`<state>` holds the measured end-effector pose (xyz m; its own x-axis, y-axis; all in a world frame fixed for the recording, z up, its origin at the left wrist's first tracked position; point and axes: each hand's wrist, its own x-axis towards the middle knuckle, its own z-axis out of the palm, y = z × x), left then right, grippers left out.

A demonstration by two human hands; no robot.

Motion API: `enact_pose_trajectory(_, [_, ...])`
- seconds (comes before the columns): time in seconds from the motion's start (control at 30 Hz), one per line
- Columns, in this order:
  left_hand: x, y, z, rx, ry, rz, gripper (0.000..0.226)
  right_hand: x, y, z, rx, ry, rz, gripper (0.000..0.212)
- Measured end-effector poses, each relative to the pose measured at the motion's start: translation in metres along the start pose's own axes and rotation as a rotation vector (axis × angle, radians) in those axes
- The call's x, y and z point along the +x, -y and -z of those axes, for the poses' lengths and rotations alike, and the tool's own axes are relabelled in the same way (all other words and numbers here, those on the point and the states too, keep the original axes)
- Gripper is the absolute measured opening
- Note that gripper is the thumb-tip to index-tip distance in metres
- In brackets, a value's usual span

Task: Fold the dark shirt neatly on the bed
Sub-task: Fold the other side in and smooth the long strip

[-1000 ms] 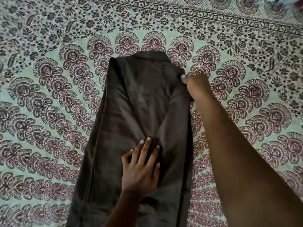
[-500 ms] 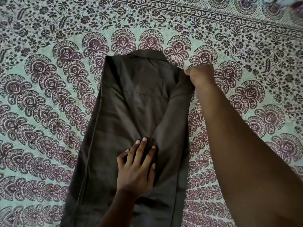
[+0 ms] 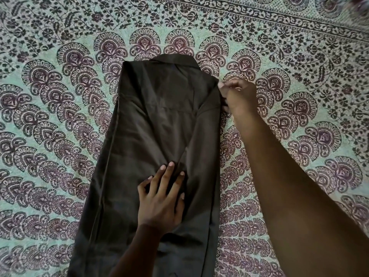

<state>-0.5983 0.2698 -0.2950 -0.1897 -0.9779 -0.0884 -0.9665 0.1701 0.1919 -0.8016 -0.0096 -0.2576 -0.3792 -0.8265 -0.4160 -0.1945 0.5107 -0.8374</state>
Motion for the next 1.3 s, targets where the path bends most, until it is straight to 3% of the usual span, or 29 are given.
enact_pose_trajectory(0.13, [0.000, 0.000, 0.000, 0.008, -0.017, -0.002, 0.055, -0.002, -0.003, 0.004, -0.044, 0.022, 0.011, 0.038])
enact_pose_trajectory(0.3, [0.001, -0.002, 0.001, 0.005, -0.044, 0.001, 0.054, -0.003, -0.006, 0.002, 0.205, 0.008, -0.010, 0.050])
enact_pose_trajectory(0.5, [0.001, -0.002, 0.002, 0.007, -0.050, 0.006, 0.055, 0.002, -0.007, 0.002, -0.117, 0.003, 0.170, 0.054])
enact_pose_trajectory(0.7, [-0.001, -0.001, 0.000, -0.015, -0.062, 0.005, 0.054, -0.015, -0.019, 0.020, -0.262, -0.066, 0.270, 0.043])
enact_pose_trajectory(0.87, [-0.002, -0.002, 0.006, -0.059, -0.058, 0.021, 0.051, -0.062, -0.047, 0.027, -0.360, -0.008, 0.369, 0.037])
enact_pose_trajectory(1.1, [0.004, -0.005, 0.031, -0.338, -0.043, 0.150, 0.043, -0.104, -0.056, 0.018, -0.364, -0.109, 0.409, 0.045])
enact_pose_trajectory(1.3, [0.086, -0.013, 0.054, -0.593, 0.057, 0.322, 0.041, -0.109, -0.047, 0.013, -0.324, -0.106, 0.331, 0.052])
